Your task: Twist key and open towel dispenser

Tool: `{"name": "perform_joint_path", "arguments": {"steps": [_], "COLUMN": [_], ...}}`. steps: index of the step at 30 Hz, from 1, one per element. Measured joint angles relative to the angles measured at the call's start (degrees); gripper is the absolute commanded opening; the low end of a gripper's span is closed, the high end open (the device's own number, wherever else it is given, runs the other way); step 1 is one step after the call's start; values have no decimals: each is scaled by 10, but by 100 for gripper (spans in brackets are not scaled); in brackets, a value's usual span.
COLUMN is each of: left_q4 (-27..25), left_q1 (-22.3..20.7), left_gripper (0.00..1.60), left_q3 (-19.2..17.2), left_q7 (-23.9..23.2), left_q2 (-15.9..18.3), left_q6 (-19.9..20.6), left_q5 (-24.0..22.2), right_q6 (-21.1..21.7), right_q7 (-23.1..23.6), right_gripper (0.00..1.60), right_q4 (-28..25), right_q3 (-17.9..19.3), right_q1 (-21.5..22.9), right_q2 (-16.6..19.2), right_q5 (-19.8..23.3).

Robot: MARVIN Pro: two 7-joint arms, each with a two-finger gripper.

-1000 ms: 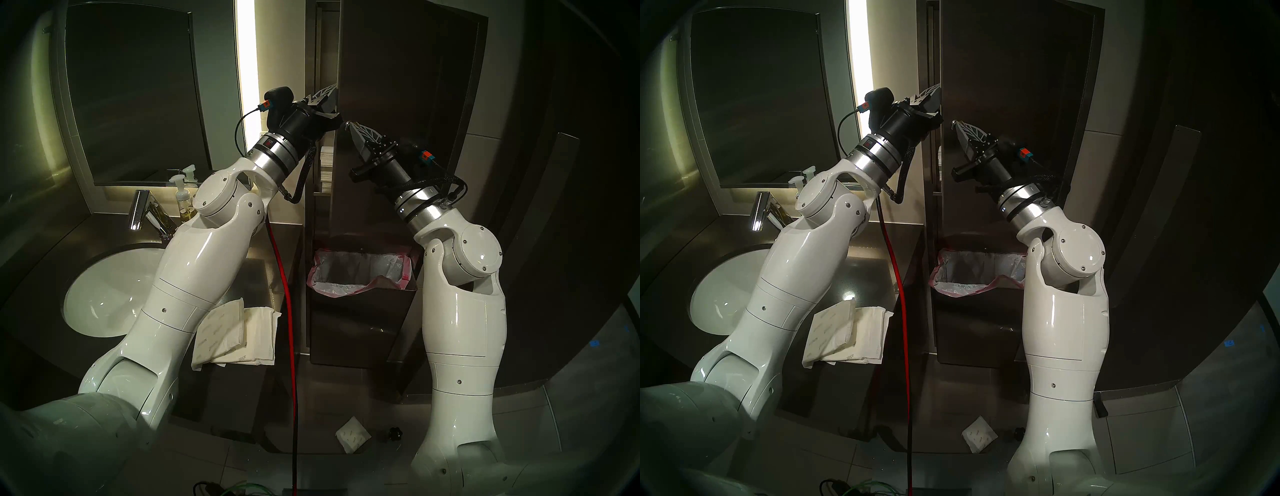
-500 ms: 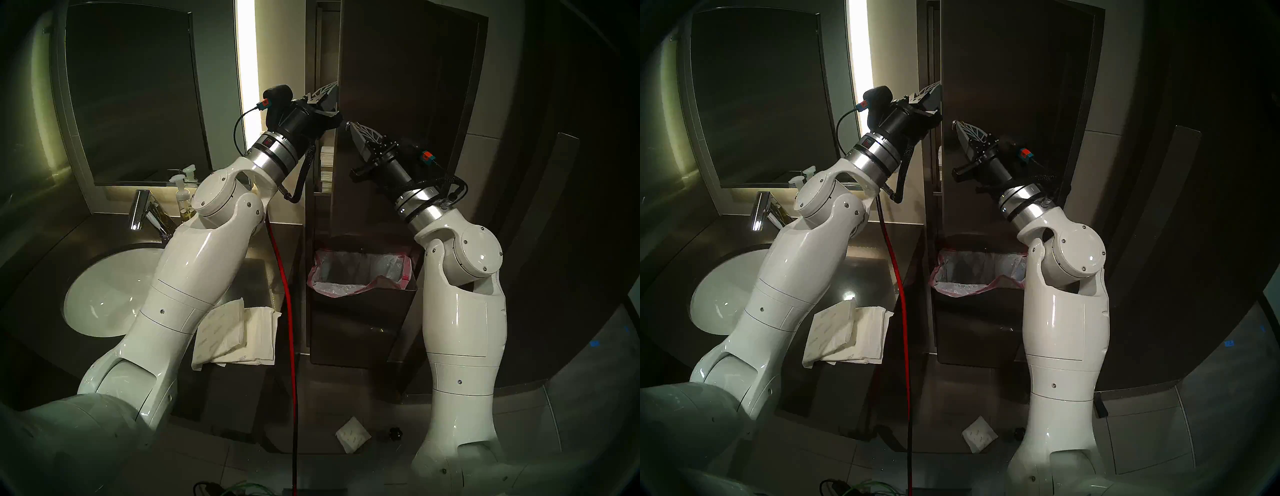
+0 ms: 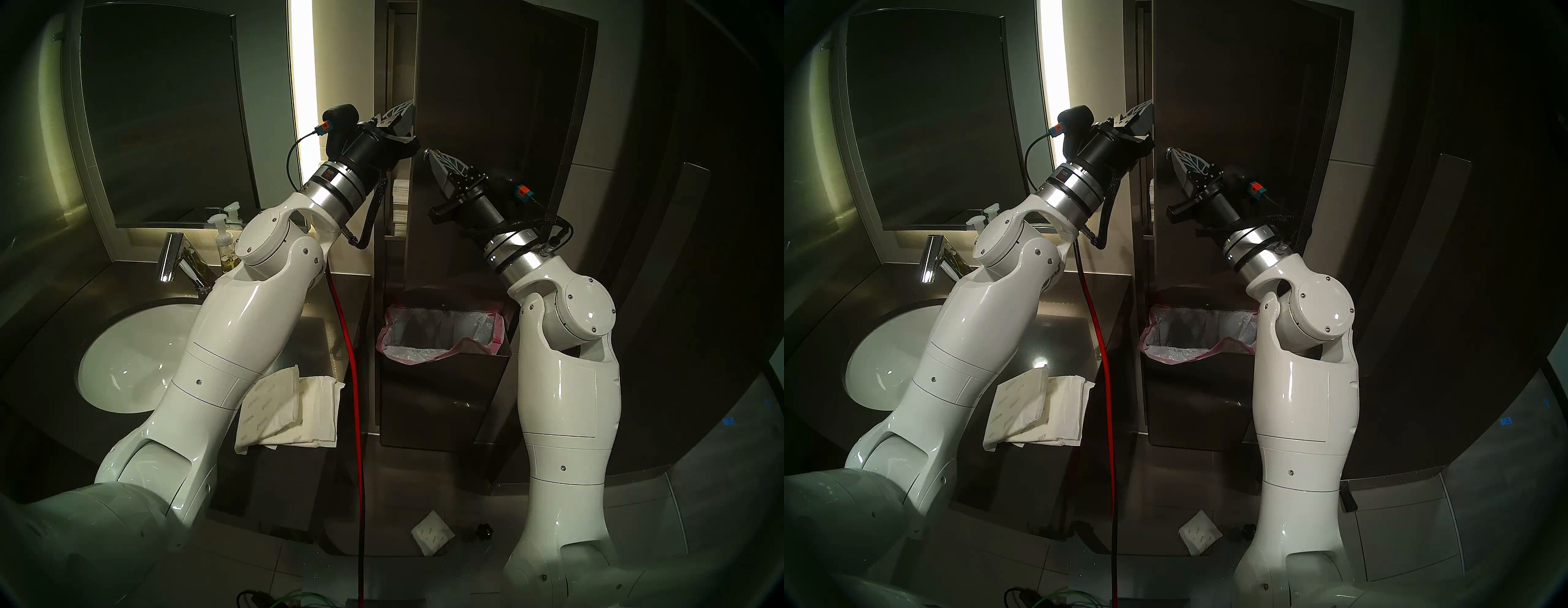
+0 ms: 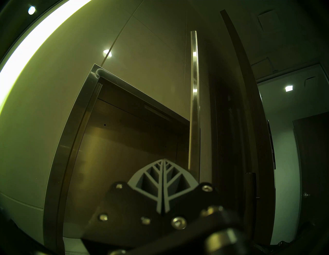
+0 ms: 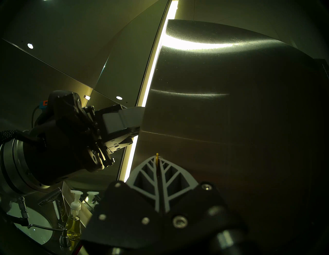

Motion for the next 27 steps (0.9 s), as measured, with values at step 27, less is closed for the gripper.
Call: {"name": "perform_joint_path", "arguments": {"steps": [27], "left_q4": [-4], "left_q1": [-1], "left_gripper": [0], "left_q3": [10], "left_q7": [-9], "left_q2": [-1], "left_q6": [-9], "left_q5": [-6], "right_q6": [30], "right_q7": [17], "right_gripper": [160], "right_q4": [-14], "right_q3": [25], "right_q1": [-14], "right_q2": [25], "right_q5": [8]}}
